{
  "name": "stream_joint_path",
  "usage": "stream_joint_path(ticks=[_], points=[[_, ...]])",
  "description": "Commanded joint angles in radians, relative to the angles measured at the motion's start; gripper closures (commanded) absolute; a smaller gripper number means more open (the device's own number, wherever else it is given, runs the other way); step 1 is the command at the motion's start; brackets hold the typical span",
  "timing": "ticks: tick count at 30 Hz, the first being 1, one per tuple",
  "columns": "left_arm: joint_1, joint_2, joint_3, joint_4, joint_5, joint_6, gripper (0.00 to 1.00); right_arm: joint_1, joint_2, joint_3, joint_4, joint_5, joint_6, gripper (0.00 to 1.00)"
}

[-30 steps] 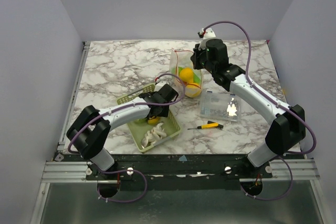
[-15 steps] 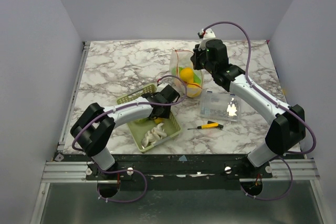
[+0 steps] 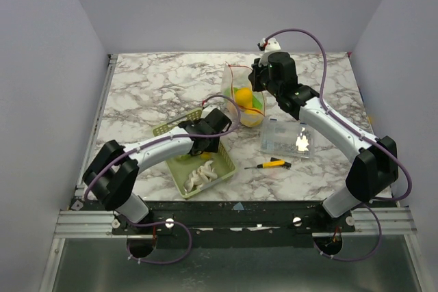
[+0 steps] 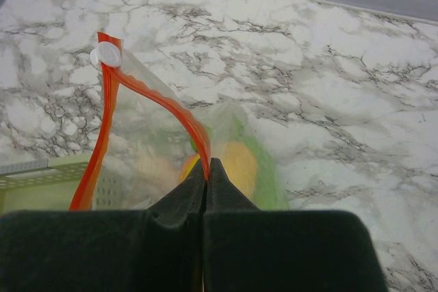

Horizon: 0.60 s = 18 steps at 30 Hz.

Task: Place the food in the zip-top bag and seal the zipper
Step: Pick up the fake fruit from the bin, then place the fake fruit in the zipper food storage bag.

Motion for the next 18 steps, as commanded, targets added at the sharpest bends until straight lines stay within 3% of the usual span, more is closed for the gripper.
stream_joint_path(ticks=[1, 7, 13, 18], points=[[-0.001, -0.152, 0.009, 0.010, 0.051, -0.028, 0.82, 0.004, -0.017, -0.005, 0.013, -0.019, 0.001, 0.99], [0.000, -0.368, -0.041, 0.087, 0.100, -0.073, 0.99, 0.004, -0.028, -0.008, 0.027, -0.049, 0.047, 0.99], [0.021, -0.561, -0.062, 0.215, 0.226, -0.085, 1.00, 0.004, -0.044, -0.019, 0.055, -0.113, 0.119, 0.99], [0.074, -0.610, -0.031, 0.330, 0.369, -0.143, 1.00, 0.004, -0.062, -0.026, 0.079, -0.150, 0.167, 0.99]])
